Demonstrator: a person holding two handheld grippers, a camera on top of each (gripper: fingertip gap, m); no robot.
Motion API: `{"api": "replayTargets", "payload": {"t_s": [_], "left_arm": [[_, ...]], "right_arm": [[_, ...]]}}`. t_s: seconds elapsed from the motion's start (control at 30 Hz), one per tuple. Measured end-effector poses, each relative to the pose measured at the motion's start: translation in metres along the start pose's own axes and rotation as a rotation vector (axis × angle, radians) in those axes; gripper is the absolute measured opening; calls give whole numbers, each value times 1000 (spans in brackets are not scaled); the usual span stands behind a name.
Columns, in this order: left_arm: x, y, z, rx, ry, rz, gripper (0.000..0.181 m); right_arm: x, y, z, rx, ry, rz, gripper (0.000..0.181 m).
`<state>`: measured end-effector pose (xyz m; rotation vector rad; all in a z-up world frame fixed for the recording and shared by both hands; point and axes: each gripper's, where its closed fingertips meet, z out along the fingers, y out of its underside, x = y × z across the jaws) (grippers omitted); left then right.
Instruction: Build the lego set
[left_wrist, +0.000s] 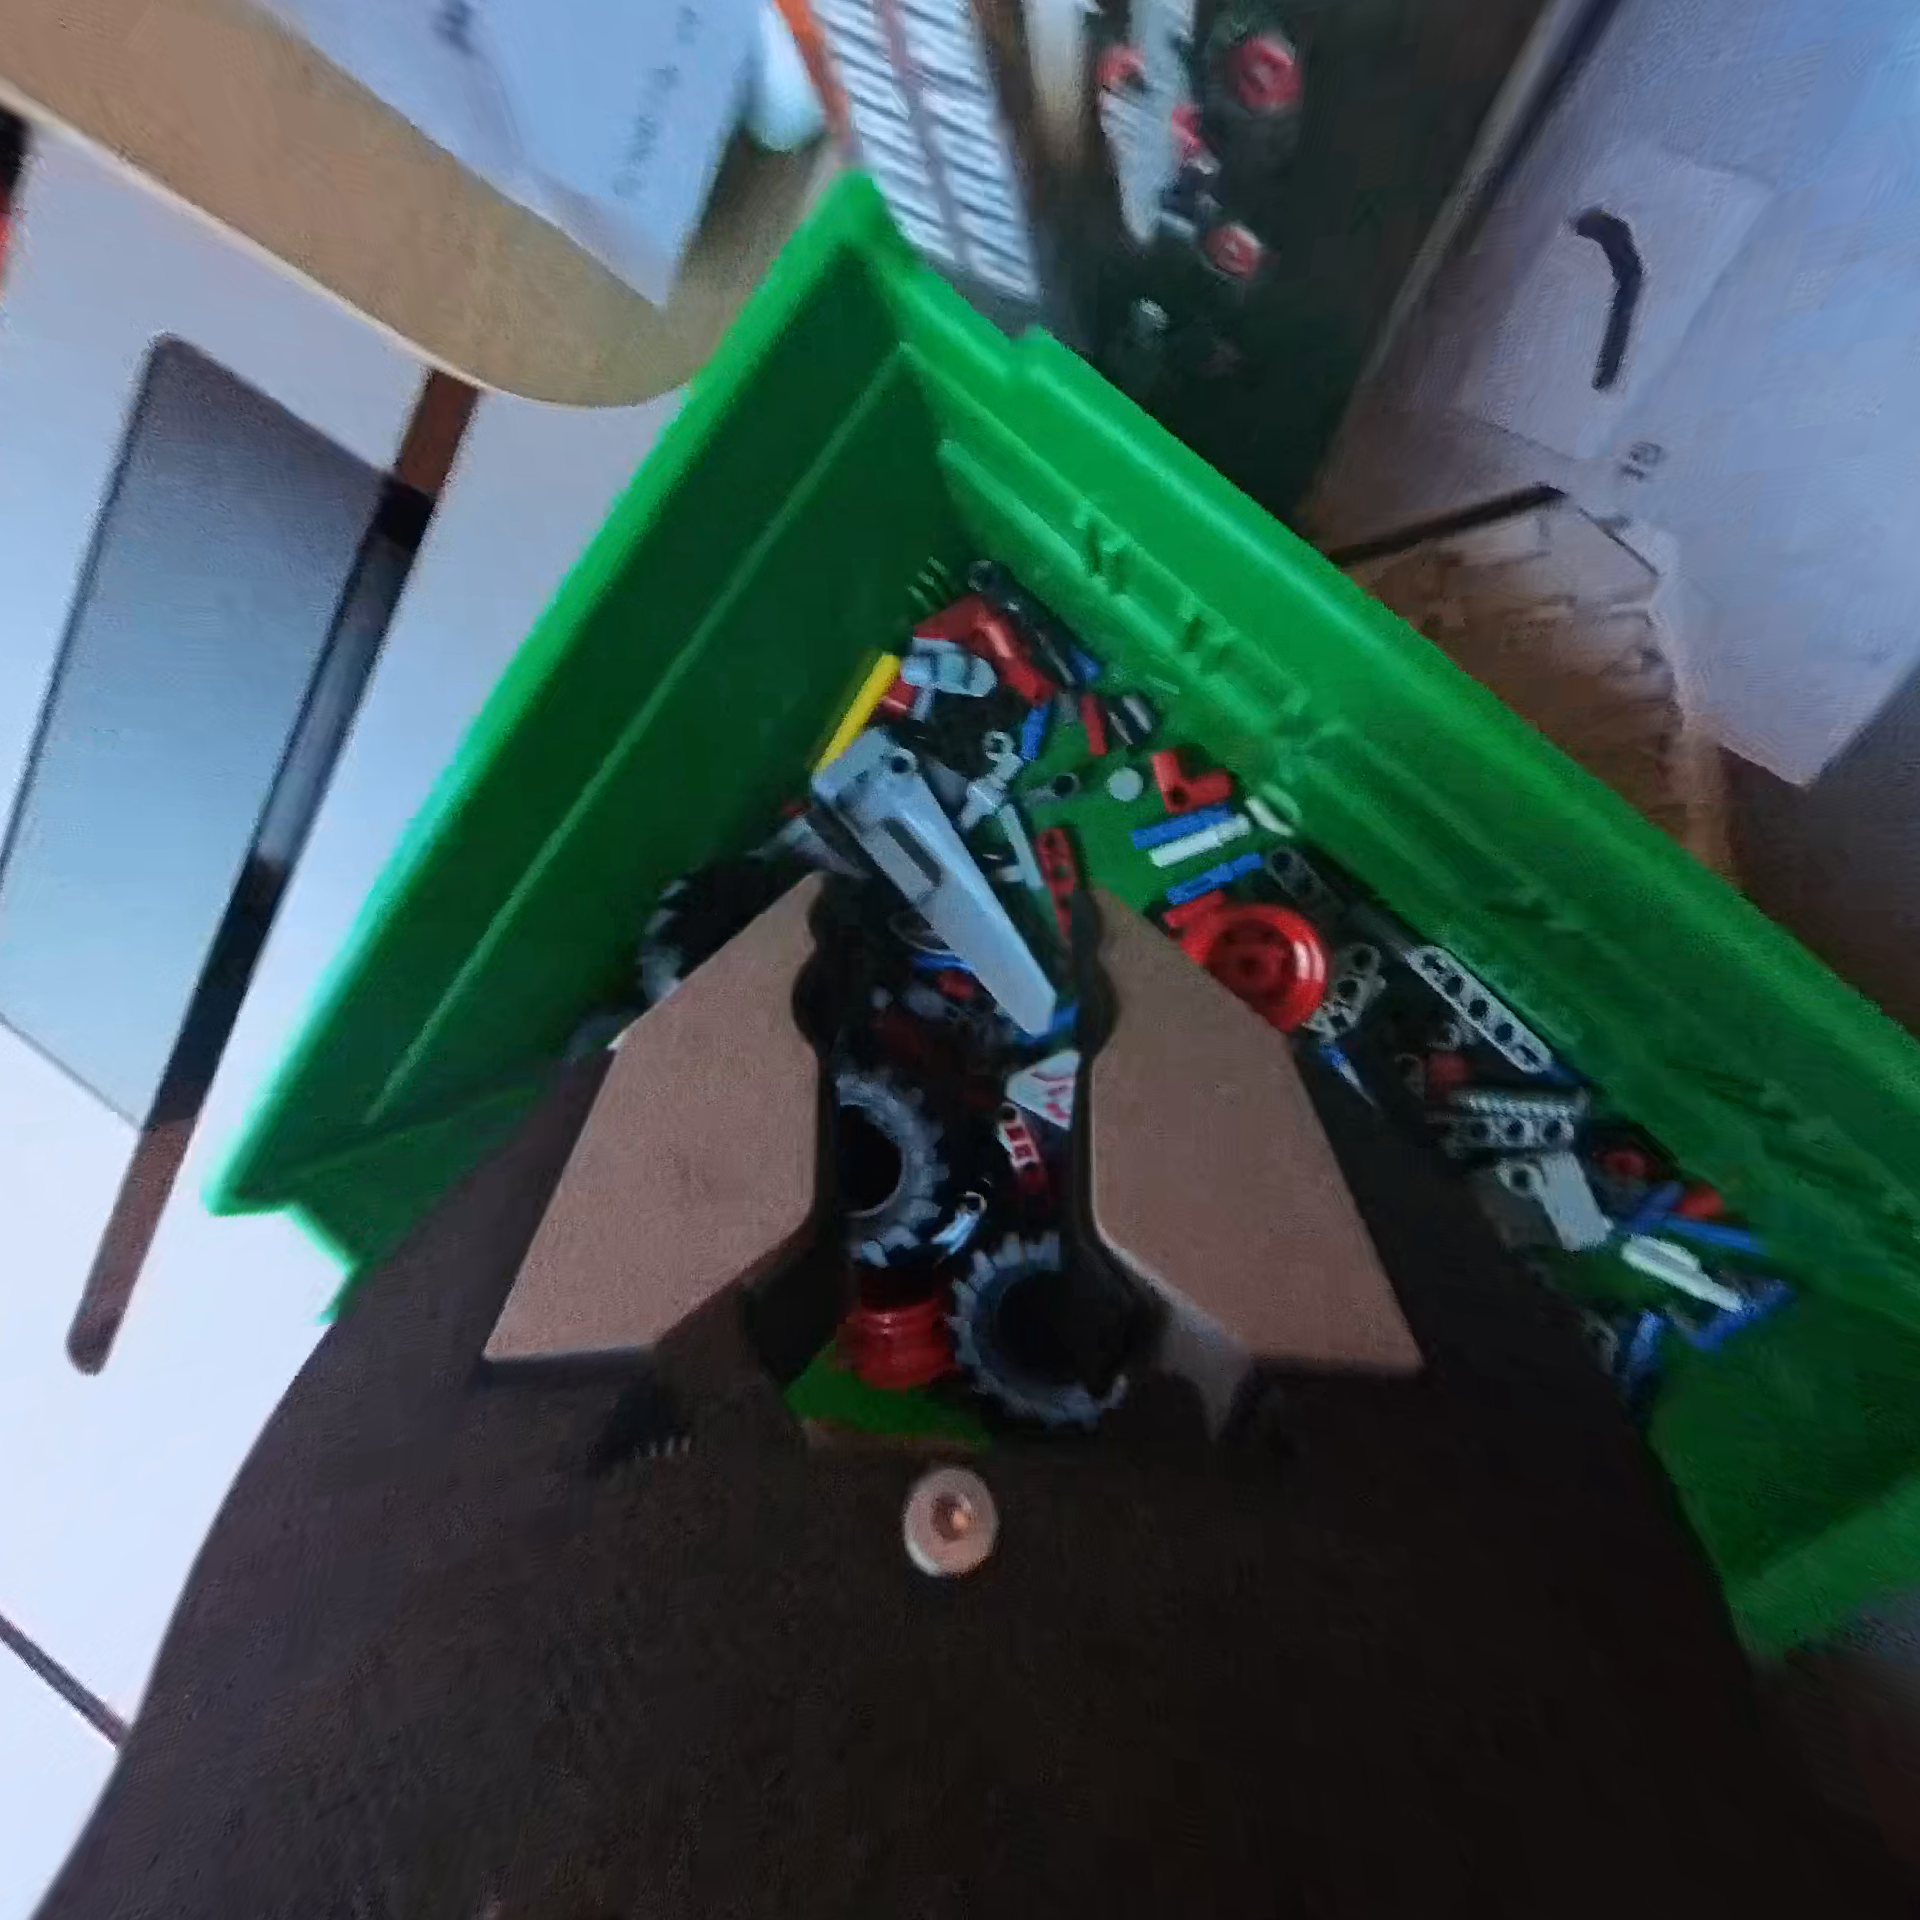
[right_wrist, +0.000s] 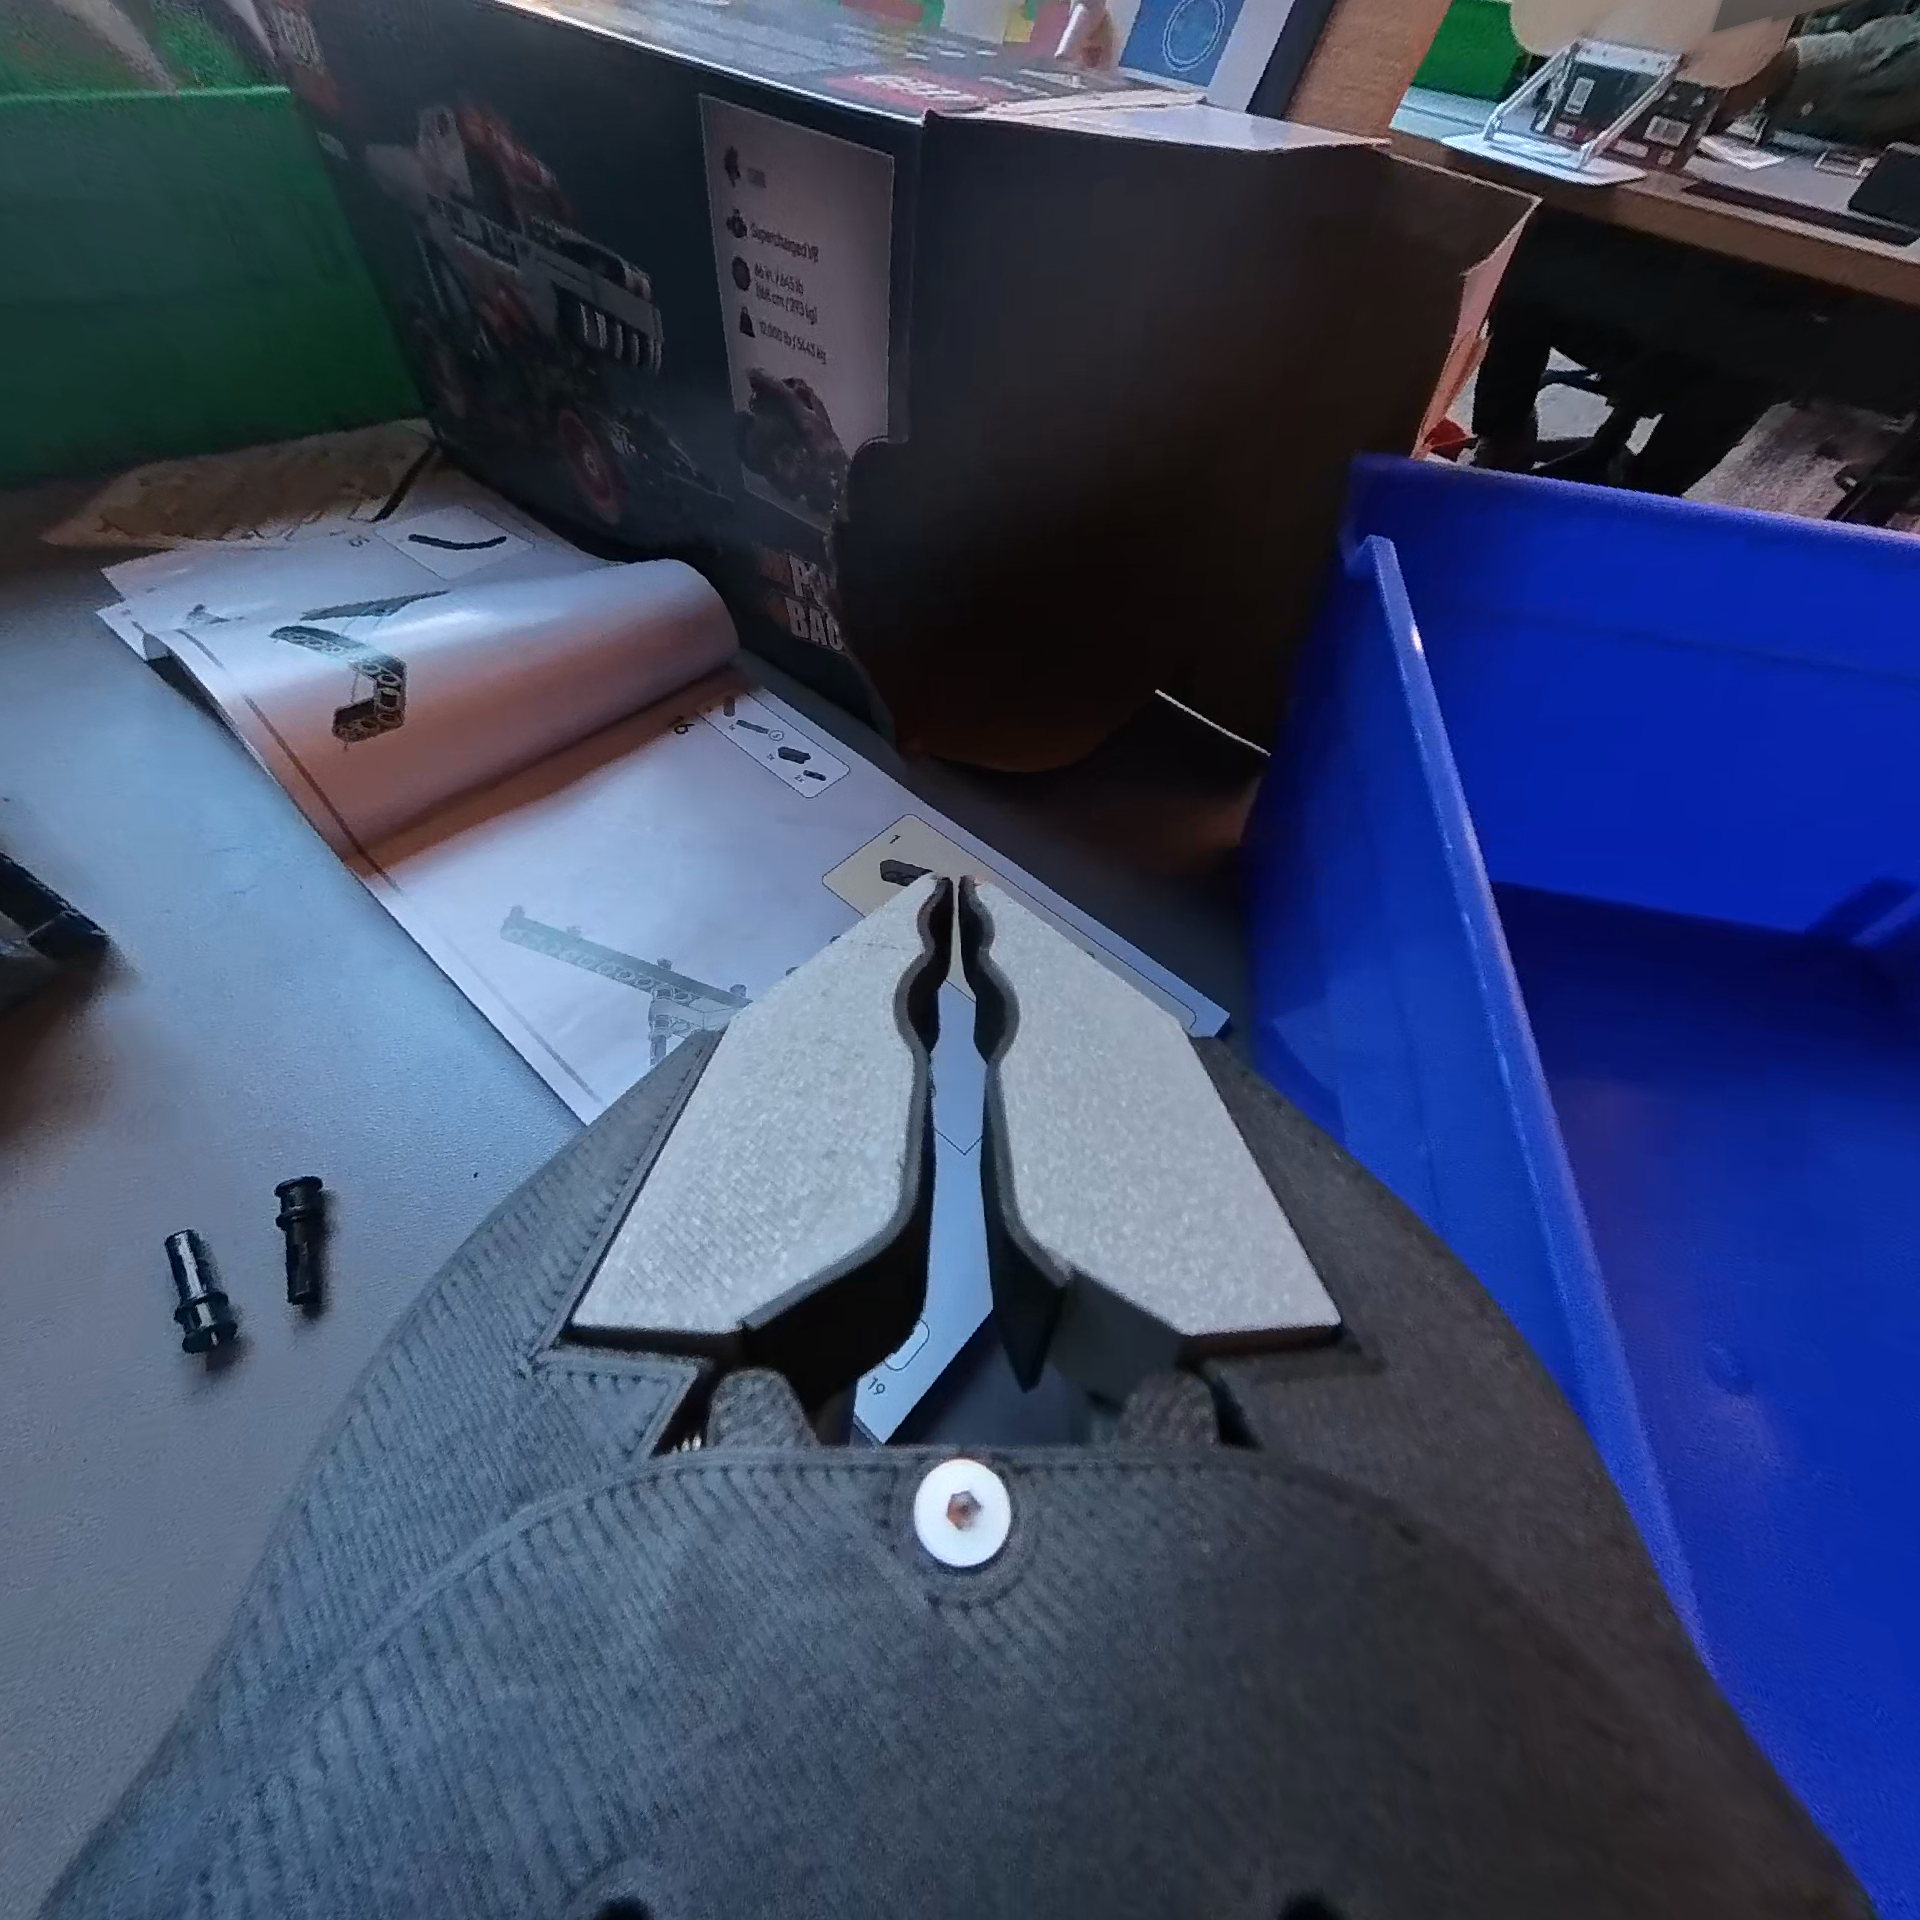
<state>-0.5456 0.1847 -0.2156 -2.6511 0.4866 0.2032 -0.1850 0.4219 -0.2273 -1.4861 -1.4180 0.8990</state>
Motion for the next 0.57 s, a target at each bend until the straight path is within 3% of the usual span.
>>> {"api": "replayTargets", "payload": {"t_s": [0.03,0.17,0.3,0.33,0.37,0.47,0.57], "left_arm": [[11,6,3,-32,39,41,41],[33,24,16,-153,97,142,46],[64,30,31,-211,255,171,49],[70,24,32,-185,297,149,34],[72,25,32,-197,311,147,32],[45,22,32,-185,140,151,25],[12,18,22,-163,-16,42,18]], "right_arm": [[0,0,0,0,2,-1,0],[0,0,0,0,9,-6,0],[0,1,0,-5,11,-11,0],[0,1,0,-6,12,-14,0],[0,1,0,-6,14,-17,0],[0,0,0,-5,19,-23,0],[-1,1,1,-8,16,-24,0]]}}
